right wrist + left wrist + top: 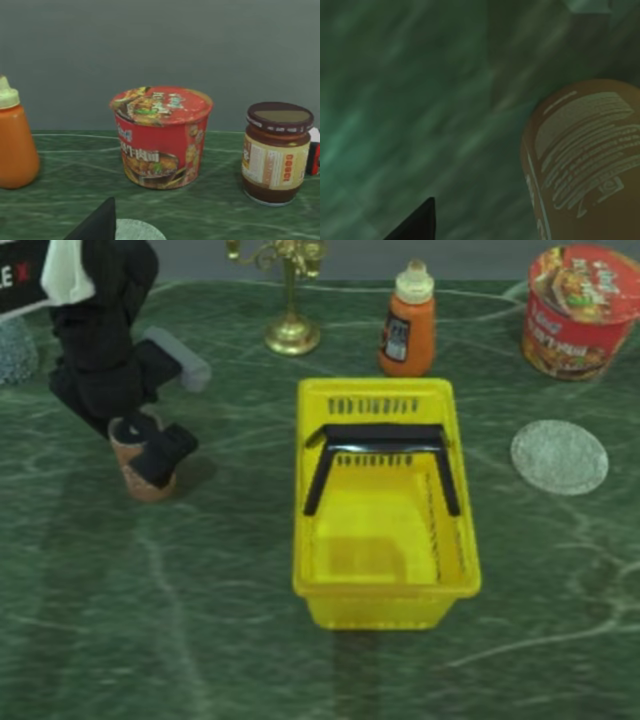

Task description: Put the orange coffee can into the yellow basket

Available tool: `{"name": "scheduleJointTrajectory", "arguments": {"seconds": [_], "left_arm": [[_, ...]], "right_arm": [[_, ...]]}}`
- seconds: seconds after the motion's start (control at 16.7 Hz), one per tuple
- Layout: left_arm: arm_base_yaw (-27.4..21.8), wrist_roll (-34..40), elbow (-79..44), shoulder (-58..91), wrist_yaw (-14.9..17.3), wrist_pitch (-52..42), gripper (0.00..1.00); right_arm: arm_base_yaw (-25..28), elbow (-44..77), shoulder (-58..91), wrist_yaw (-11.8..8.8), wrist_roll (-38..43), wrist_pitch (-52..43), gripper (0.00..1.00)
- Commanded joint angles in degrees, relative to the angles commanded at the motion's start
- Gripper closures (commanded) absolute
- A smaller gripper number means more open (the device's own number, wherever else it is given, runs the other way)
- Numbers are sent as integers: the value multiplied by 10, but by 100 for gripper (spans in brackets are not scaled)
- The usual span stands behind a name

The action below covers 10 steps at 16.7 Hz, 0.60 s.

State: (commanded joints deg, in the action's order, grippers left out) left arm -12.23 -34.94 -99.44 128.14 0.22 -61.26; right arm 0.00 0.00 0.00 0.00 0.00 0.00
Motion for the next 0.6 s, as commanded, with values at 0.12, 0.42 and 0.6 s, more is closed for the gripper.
{"name": "scheduleJointTrajectory", "arguments": {"seconds": [0.12,0.42,0.6], "left_arm": [[0,0,0,0,0,0,0],[0,0,0,0,0,0,38],[0,0,0,0,0,0,60]], "right_arm": [[0,0,0,0,0,0,0],[0,0,0,0,0,0,0],[0,0,0,0,0,0,0]]}}
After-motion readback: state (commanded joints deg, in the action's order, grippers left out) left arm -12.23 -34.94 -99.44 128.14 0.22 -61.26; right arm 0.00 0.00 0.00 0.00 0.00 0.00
